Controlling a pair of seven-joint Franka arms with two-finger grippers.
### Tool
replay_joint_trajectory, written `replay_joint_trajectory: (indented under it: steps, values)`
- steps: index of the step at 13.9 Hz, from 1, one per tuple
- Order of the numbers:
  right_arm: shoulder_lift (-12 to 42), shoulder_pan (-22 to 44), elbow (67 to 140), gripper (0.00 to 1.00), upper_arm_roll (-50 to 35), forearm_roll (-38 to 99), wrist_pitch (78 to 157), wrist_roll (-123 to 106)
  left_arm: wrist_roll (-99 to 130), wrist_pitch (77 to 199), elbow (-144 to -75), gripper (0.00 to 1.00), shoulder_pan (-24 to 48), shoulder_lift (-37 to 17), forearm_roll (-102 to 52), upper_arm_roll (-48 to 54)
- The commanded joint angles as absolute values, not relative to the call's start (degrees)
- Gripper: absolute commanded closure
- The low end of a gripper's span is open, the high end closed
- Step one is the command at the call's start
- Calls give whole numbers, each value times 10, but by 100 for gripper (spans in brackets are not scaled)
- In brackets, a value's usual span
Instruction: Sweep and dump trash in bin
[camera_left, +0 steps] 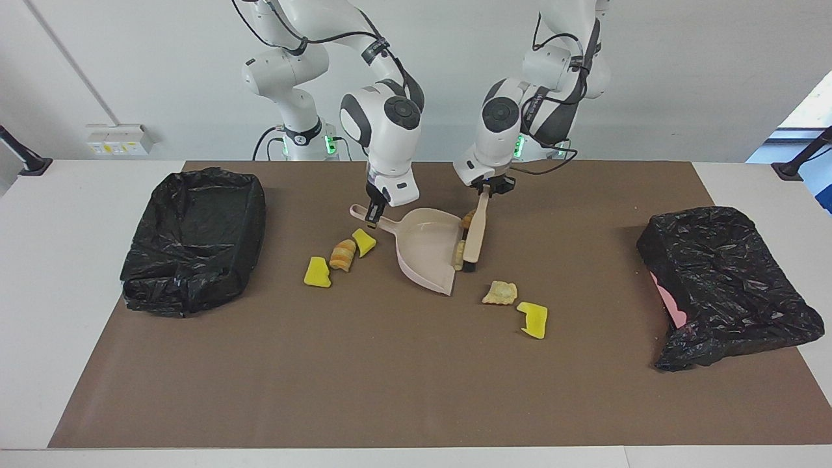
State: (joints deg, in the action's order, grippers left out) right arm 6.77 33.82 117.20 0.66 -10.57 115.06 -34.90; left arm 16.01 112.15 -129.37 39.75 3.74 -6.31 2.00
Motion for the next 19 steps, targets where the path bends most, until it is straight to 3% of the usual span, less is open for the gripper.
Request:
replay_joint_trajectory:
  steps: [1, 7, 11, 15, 19]
  values:
    - [64, 335, 1182, 100, 4, -121, 1167, -336, 194, 1104, -1255, 100, 425, 44, -78, 13]
    - [63, 330, 1195, 100, 4, -121, 1172, -357, 255, 975, -1250, 100, 368, 91, -76, 7]
    - [64, 316, 1197, 100, 4, -129, 1183, -471, 410, 1015, -1280, 100, 358, 107, -75, 7]
    - [55, 311, 1223, 100, 4, -132, 1197, -508, 210, 1099, -1262, 100, 230, 67, -17, 8]
    - [52, 310, 1237, 100, 4, -132, 1199, -532, 90, 1127, -1160, 100, 159, -32, 59, 8]
